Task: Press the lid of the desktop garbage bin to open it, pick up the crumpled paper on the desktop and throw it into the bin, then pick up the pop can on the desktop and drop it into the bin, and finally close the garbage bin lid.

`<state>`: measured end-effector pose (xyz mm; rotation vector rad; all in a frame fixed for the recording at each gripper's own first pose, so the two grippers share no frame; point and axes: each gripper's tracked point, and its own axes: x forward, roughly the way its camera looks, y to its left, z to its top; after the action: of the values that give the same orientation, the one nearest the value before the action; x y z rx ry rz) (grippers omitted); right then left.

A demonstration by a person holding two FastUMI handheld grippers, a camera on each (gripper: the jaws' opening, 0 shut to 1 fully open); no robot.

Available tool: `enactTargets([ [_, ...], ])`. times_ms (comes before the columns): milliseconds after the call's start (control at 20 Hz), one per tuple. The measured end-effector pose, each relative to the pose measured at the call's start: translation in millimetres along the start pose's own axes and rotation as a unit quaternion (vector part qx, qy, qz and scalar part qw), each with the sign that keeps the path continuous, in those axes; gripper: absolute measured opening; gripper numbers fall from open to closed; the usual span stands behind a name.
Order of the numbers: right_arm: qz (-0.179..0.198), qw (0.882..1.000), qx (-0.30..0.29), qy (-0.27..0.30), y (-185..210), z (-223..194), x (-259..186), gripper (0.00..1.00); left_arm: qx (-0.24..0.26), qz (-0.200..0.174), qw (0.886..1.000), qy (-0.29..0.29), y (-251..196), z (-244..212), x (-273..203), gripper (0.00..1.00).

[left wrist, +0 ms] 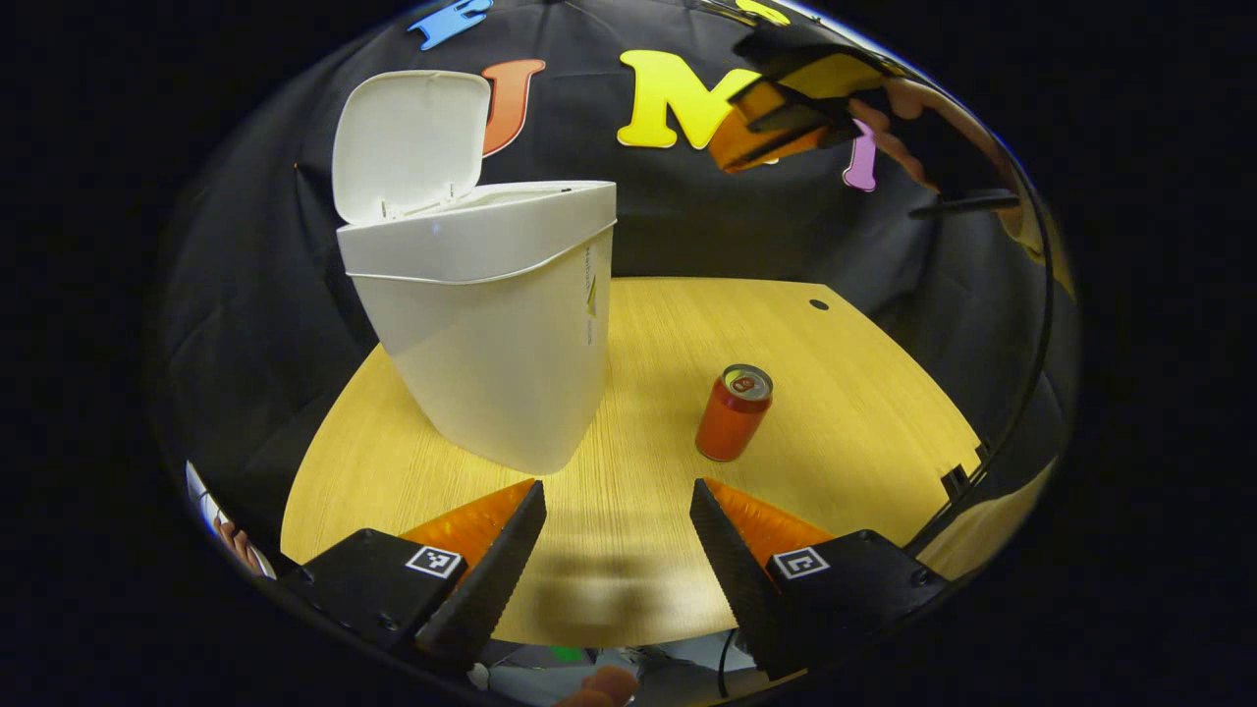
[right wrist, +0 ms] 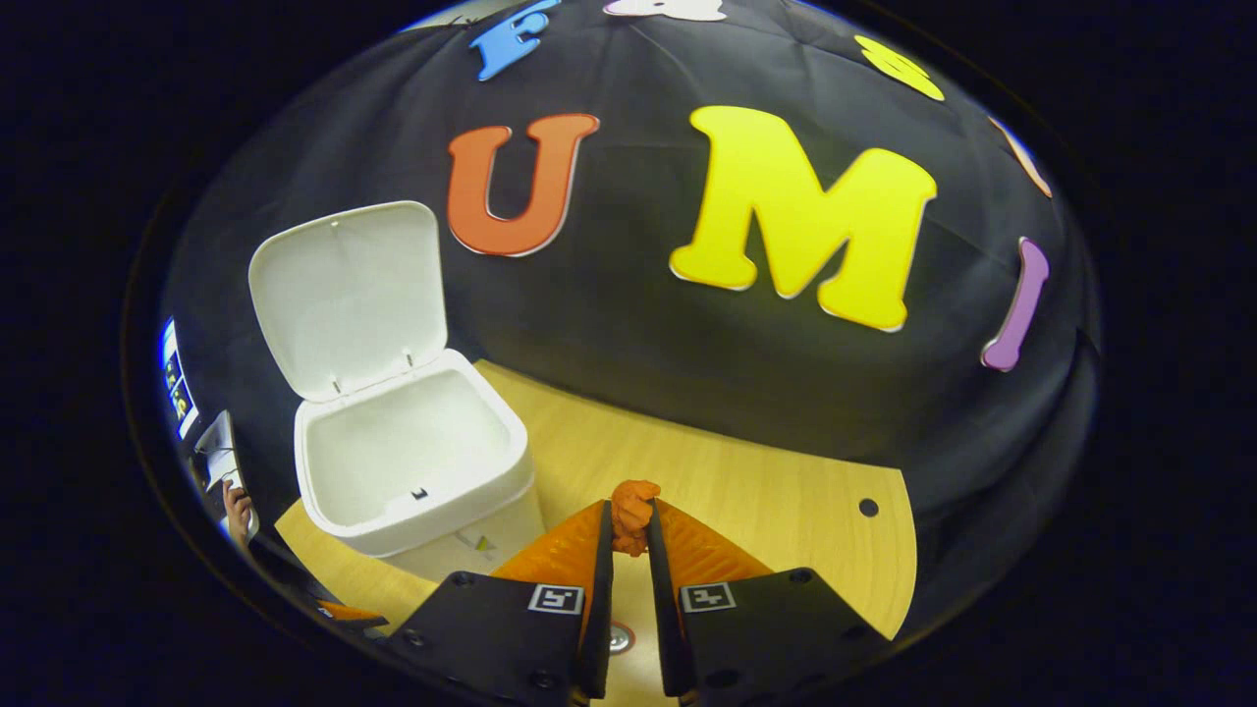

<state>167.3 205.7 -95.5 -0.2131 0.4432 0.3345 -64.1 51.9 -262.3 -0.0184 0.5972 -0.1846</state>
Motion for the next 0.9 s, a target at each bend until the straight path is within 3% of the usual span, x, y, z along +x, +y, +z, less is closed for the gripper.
enactTargets([
  [200, 0.039, 0.999, -0.016, -0.010, 68.6, 23.6, 29.0, 0.21, -0.013, 0.008, 1.000, -0.001, 19.6, -6.7, -7.7, 0.99],
  [450, 0.058, 0.998, -0.029, -0.002, 120.3, 22.4, 44.1, 0.22, -0.029, 0.034, 0.999, -0.001, 43.8, -13.3, -11.0, 0.99],
  [550, 0.074, 0.997, -0.031, 0.004, 136.5, 16.4, 47.9, 0.34, -0.033, 0.041, 0.999, -0.003, 45.9, -14.4, -11.0, 0.99],
  [750, 0.091, 0.995, -0.046, 0.011, 150.2, 8.4, 46.4, 0.41, -0.026, 0.029, 0.999, -0.001, 40.9, -15.2, -11.4, 0.99],
  [900, 0.099, 0.994, -0.047, 0.005, 151.7, 9.5, 40.9, 0.64, -0.005, 0.026, 1.000, -0.003, 38.8, -12.5, -11.8, 0.99],
])
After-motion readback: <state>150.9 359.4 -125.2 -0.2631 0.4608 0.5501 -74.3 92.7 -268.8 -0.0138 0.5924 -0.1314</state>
